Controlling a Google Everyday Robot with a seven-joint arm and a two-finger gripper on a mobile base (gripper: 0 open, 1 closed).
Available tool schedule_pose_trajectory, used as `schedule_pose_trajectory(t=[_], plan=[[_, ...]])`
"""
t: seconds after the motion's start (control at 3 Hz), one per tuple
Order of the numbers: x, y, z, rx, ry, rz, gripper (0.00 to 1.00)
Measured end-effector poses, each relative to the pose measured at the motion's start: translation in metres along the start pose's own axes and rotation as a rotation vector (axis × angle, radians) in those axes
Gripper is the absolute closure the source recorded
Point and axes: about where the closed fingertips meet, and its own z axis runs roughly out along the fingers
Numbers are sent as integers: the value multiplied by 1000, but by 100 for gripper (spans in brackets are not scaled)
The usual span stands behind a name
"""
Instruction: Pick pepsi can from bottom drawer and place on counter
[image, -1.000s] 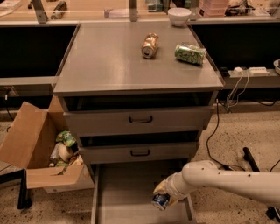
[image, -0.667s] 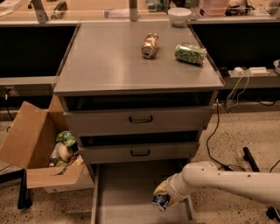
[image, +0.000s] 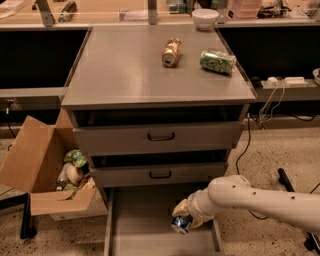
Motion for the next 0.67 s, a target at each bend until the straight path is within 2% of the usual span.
schedule_pose_trajectory(t=[0.33,0.67], plan=[[-17,-49,-60,68,-27,-173,100],[-18,-45,-53,58,-31,-207,100]])
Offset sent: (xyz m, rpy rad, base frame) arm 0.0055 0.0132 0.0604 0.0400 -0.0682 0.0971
